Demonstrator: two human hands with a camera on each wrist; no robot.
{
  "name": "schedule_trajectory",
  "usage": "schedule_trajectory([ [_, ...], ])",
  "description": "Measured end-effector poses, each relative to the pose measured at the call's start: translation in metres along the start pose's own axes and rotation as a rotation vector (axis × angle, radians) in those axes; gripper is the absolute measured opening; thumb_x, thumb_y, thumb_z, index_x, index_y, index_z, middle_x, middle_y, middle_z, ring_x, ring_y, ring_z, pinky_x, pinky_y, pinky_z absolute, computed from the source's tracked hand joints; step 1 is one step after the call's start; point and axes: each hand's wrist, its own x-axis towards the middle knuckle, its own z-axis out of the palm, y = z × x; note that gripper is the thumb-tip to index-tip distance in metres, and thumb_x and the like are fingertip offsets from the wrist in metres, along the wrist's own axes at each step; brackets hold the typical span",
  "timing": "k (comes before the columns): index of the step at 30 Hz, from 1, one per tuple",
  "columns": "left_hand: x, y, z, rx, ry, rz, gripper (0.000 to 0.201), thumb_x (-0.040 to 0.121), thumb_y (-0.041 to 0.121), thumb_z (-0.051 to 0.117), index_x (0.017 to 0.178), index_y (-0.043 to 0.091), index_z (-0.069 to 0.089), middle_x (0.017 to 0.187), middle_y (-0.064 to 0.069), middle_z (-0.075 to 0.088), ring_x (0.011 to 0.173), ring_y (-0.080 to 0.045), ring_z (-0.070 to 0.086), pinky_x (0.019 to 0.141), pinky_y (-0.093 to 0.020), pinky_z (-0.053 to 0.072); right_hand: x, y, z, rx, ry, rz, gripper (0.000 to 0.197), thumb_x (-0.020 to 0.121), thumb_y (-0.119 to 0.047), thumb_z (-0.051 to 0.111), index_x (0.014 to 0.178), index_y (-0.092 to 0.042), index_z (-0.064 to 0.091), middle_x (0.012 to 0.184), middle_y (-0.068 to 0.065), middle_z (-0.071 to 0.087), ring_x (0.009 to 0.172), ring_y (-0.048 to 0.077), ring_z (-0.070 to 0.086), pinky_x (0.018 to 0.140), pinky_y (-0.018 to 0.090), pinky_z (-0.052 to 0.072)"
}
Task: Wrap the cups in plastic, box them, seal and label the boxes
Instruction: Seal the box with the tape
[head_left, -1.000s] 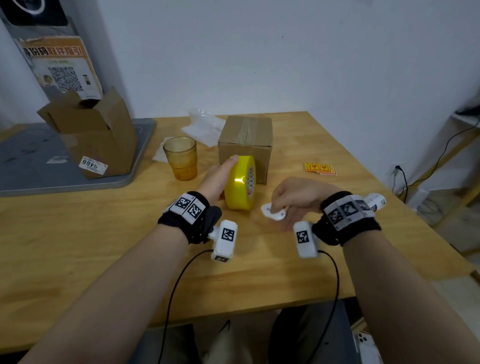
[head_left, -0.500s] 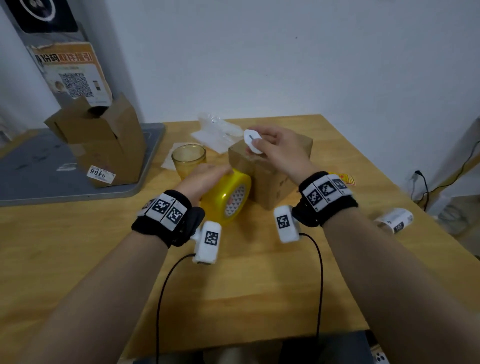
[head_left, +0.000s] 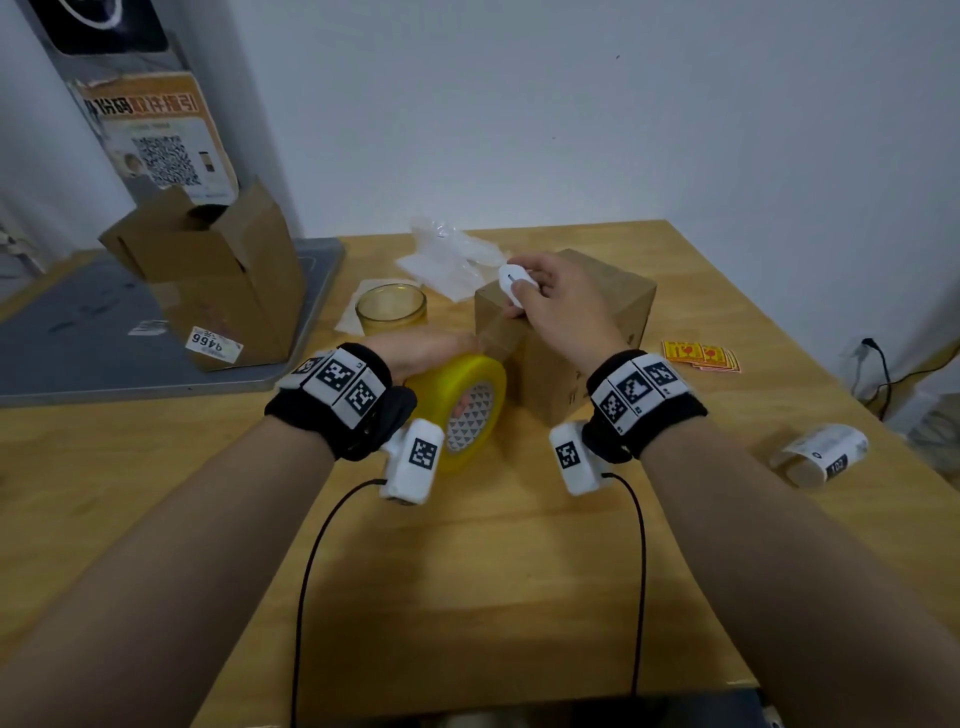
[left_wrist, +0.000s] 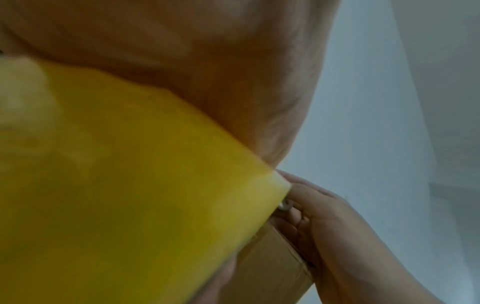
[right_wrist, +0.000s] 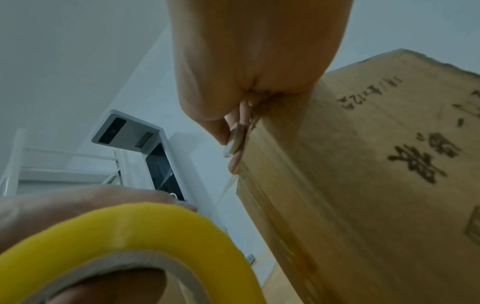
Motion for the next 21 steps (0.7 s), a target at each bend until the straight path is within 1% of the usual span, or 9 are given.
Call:
schedule_trajectory([
  [2,-0.002,0.005,-0.002,0.016,-0.021,-0.004,0.026,0.107,0.029,0.051,0.083,0.02,0.057,0.08,0.0,0.065,0.054,-0.006,0.063,0.043,-0.014,0.046,0.001,0.0,-0.001,0.004,0.004,0.006,0.029,0.105,-0.014,0.054,0.132,-0.017,0.062,0.126,0.002,0.067,0.082,0.007,0.076,0.079,0.021,0.06],
  [4,-0.002,0.009,-0.001,0.021,-0.058,-0.012,0.021,0.106,0.031,0.052,0.09,0.02,0.059,0.094,-0.005,0.07,0.065,-0.01,0.065,0.05,-0.019,0.05,0.004,-0.001,-0.004,0.026,-0.005,0.026,0.031,0.105,-0.014,0.055,0.135,-0.018,0.061,0.133,0.004,0.065,0.08,0.007,0.076,0.072,0.015,0.057],
  [6,-0.003,0.008,-0.001,-0.007,-0.063,-0.017,0.021,0.106,0.032,0.054,0.101,0.015,0.064,0.101,-0.011,0.073,0.067,-0.016,0.069,0.052,-0.023,0.053,0.005,-0.005,-0.009,0.067,-0.033,0.06,0.033,0.105,-0.013,0.056,0.137,-0.017,0.06,0.131,0.005,0.066,0.079,0.009,0.077,0.074,0.016,0.058],
  [9,-0.005,0.002,0.001,-0.085,-0.038,-0.033,0.033,0.105,0.037,0.055,0.115,0.007,0.065,0.093,-0.014,0.074,0.06,-0.017,0.073,0.051,-0.025,0.057,0.002,-0.015,-0.016,0.042,-0.079,0.074,0.022,0.105,-0.013,0.056,0.124,-0.018,0.066,0.11,0.008,0.075,0.07,0.005,0.073,0.074,0.02,0.06],
  [11,-0.003,-0.004,0.002,-0.083,-0.03,-0.015,0.036,0.103,0.042,0.056,0.121,0.012,0.067,0.103,-0.013,0.075,0.082,-0.023,0.076,0.074,-0.035,0.063,-0.001,-0.019,-0.017,-0.087,-0.092,0.042,0.021,0.105,-0.018,0.056,0.122,-0.018,0.068,0.102,-0.001,0.074,0.067,0.003,0.069,0.071,0.024,0.059],
  [13,-0.003,-0.008,0.0,-0.103,-0.028,-0.008,0.038,0.102,0.044,0.058,0.124,0.015,0.067,0.112,-0.014,0.075,0.101,-0.031,0.073,0.096,-0.047,0.058,-0.002,-0.022,-0.016,-0.29,-0.121,-0.026,0.021,0.103,-0.026,0.058,0.12,-0.019,0.068,0.101,-0.006,0.069,0.076,0.008,0.067,0.065,0.022,0.05],
  [15,-0.002,-0.012,-0.002,-0.165,-0.045,-0.008,0.034,0.102,0.04,0.059,0.124,0.014,0.067,0.111,-0.016,0.076,0.1,-0.033,0.074,0.091,-0.045,0.061,-0.004,-0.023,-0.014,-0.444,-0.157,-0.082,0.021,0.102,-0.031,0.059,0.117,-0.02,0.068,0.102,-0.005,0.065,0.087,0.012,0.061,0.063,0.02,0.04],
  [17,-0.002,-0.015,-0.003,-0.205,-0.068,-0.011,0.032,0.102,0.038,0.06,0.124,0.016,0.067,0.111,-0.016,0.076,0.097,-0.032,0.075,0.085,-0.042,0.063,-0.005,-0.025,-0.015,-0.512,-0.196,-0.119,0.02,0.101,-0.033,0.059,0.114,-0.019,0.065,0.1,-0.005,0.062,0.09,0.013,0.058,0.064,0.021,0.039],
  [21,0.003,-0.02,-0.004,-0.175,-0.043,0.038,0.029,0.097,0.038,0.067,0.121,0.022,0.072,0.109,-0.011,0.077,0.102,-0.032,0.074,0.097,-0.048,0.058,-0.007,-0.025,-0.01,-0.59,-0.338,-0.179,0.01,0.1,-0.026,0.061,0.105,-0.018,0.063,0.094,-0.007,0.059,0.091,0.016,0.059,0.066,0.026,0.04],
])
